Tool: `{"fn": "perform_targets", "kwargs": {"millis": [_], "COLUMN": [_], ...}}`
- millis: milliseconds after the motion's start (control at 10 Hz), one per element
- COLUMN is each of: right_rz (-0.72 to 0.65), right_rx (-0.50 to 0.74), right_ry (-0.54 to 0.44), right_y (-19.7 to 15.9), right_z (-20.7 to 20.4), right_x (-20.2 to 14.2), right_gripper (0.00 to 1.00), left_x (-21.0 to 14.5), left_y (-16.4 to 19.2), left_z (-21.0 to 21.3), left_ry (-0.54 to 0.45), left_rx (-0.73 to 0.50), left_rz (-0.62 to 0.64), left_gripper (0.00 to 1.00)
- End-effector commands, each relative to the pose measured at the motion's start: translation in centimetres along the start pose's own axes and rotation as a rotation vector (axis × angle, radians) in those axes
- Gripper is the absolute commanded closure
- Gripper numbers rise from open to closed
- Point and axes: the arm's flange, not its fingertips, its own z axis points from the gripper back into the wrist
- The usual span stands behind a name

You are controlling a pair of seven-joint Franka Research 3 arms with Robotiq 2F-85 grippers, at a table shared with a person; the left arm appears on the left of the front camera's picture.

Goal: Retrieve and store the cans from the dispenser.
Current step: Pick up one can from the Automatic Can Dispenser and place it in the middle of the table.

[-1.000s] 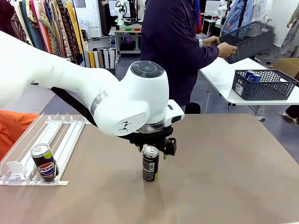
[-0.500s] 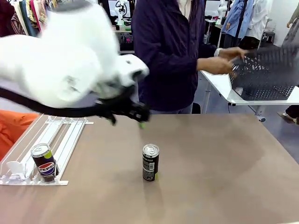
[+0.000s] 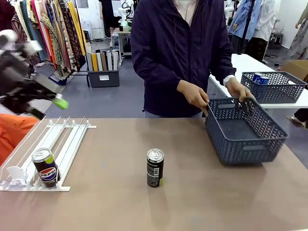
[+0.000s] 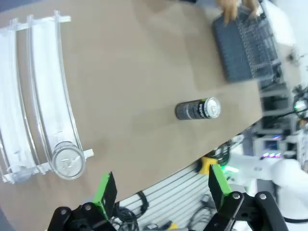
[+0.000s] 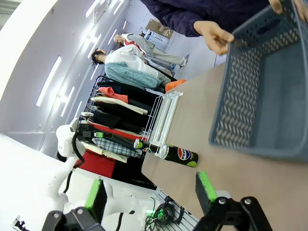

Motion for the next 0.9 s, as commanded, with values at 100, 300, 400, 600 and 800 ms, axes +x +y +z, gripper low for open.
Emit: {"fn": "perform_targets", "kwargs": {"millis": [100, 300, 400, 600, 800], "right_rz": [0.005, 0.005, 0.005, 0.005, 0.005], "right_rx": [0.020, 0.020, 0.020, 0.020, 0.020], "right_ry": [-0.023, -0.023, -0.023, -0.023, -0.023], "right_y": [0.3, 0.3, 0.3, 0.3, 0.3], "right_z": [-0.2, -0.2, -0.2, -0.2, -0.2], "right_x": [0.5, 0.5, 0.5, 0.5, 0.5], "right_gripper": [0.00, 0.00, 0.00, 0.00, 0.00], "left_x": [-3.5, -6.8, -7.5, -5.5, -5.5], "left_y": [11.0, 16.4, 18.2, 15.0, 15.0], "left_z": [2.8, 3.8, 3.7, 5.0, 5.0], "left_ry": [-0.082, -0.223, -0.328, -0.204, -0.204], "left_rx": [-0.380, -0.628, -0.728, -0.493, -0.493], "left_rz": [0.087, 0.076, 0.184, 0.109, 0.109], "left_gripper": [0.00, 0.00, 0.00, 0.00, 0.00]}}
